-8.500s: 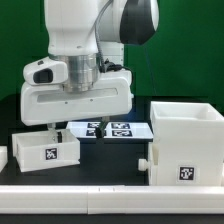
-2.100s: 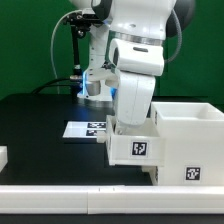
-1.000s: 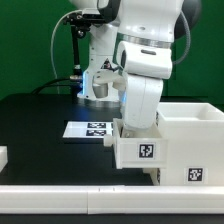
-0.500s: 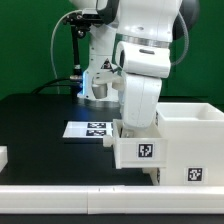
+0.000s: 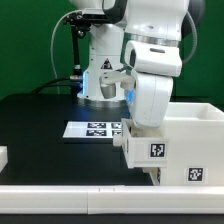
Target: Assemble drawer
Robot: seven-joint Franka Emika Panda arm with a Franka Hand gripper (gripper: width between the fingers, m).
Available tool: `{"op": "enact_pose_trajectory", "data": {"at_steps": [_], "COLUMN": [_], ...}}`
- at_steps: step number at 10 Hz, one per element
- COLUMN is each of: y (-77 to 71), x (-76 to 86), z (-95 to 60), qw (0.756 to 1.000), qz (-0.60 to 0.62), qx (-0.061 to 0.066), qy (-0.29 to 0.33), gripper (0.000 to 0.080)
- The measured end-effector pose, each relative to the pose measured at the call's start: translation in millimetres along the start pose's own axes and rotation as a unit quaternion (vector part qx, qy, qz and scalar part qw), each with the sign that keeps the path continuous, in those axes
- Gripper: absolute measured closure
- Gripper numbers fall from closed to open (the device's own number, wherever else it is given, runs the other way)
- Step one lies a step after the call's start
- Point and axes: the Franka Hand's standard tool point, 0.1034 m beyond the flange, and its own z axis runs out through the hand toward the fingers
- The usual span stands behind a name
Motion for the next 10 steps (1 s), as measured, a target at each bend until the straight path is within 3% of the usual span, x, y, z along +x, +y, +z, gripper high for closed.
{"op": "enact_pose_trajectory", "data": {"at_steps": [2, 3, 4, 5, 6, 7, 8, 9, 10], "y": [-0.3, -0.3, 0.0, 2.8, 9.0, 17.5, 28.8, 39.7, 41.3], "x": [-0.8, -0.9, -1.0, -4.3, -9.5, -10.9, -16.2, -25.7, -40.5], "z": [0.8, 0.8, 0.2, -5.6, -16.7, -29.4, -43.1, -55.0, -54.6], "qw": [1.0, 1.0, 1.0, 1.0, 1.0, 1.0, 1.0, 1.0, 1.0], "qz": [0.001, 0.001, 0.001, -0.003, 0.001, 0.004, -0.003, -0.001, 0.002], "qx": [0.001, 0.001, 0.001, 0.004, 0.01, 0.015, 0.014, 0.007, 0.008], "qy": [0.0, 0.0, 0.0, -0.002, -0.009, -0.014, -0.013, 0.002, 0.03], "gripper": [0.0761, 0.0695, 0.0555, 0.0555, 0.037, 0.0238, 0.0168, 0.0168, 0.0155]}}
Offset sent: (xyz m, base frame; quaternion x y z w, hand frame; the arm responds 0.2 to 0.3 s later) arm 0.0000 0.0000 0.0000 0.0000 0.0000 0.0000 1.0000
